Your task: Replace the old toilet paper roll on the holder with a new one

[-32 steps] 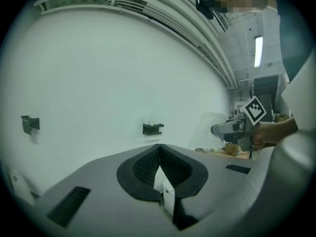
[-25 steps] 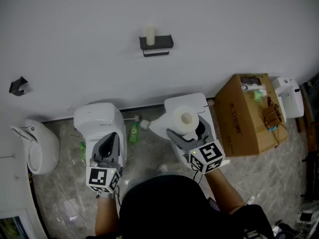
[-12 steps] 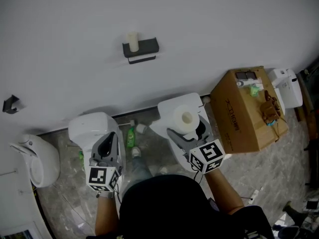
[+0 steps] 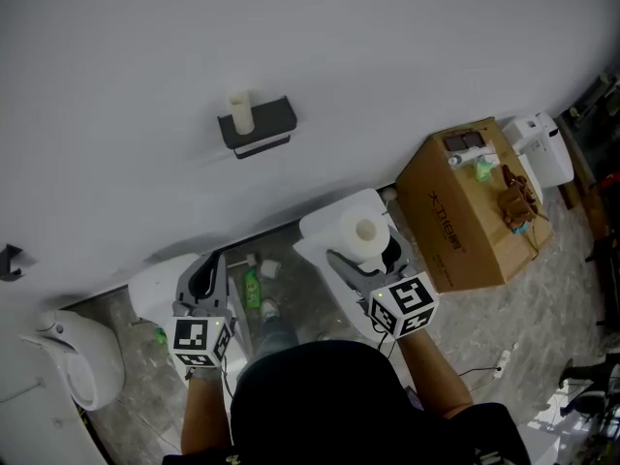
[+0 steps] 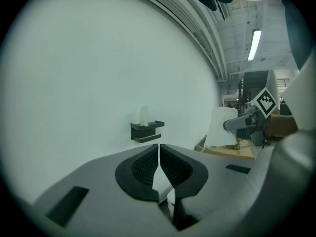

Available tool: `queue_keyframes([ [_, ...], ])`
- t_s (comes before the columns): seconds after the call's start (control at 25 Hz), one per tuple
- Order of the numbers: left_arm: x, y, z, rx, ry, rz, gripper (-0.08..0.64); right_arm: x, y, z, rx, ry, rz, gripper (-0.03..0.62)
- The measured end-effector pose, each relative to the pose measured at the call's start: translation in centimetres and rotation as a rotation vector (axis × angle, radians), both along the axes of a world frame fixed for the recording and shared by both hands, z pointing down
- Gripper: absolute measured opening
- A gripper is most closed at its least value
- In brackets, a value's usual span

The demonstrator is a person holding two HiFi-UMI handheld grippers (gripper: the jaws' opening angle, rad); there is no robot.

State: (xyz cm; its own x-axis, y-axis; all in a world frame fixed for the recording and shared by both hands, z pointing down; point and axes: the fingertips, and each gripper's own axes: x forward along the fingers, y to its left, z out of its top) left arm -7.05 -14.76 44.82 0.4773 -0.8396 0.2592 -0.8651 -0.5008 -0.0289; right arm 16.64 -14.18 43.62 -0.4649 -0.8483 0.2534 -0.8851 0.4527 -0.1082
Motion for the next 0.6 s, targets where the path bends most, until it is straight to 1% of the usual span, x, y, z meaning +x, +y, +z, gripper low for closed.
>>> queue_keyframes([
  [0.28, -0.1, -8.0, -0.9, 0.019, 0.007, 0.098, 0.015, -1.0, -5.1, -1.3, 0.013, 0.015, 0.098, 0.436],
  [0.48, 1.2, -12.9, -1.5, 0.034, 0.011, 0.163, 0.017, -1.4, -7.4, -2.0, 0.013, 0.021, 0.156, 0.436],
  [0.52, 1.4, -13.8, -1.5, 0.036, 0.010, 0.171, 0.024, -1.4, -7.7, -2.1, 0.013, 0.023, 0.165, 0.436],
  [0.6, 1.8, -15.7, -1.6, 0.037, 0.011, 0.179, 0.067, -1.5, -8.0, -2.2, 0.011, 0.030, 0.183, 0.436],
])
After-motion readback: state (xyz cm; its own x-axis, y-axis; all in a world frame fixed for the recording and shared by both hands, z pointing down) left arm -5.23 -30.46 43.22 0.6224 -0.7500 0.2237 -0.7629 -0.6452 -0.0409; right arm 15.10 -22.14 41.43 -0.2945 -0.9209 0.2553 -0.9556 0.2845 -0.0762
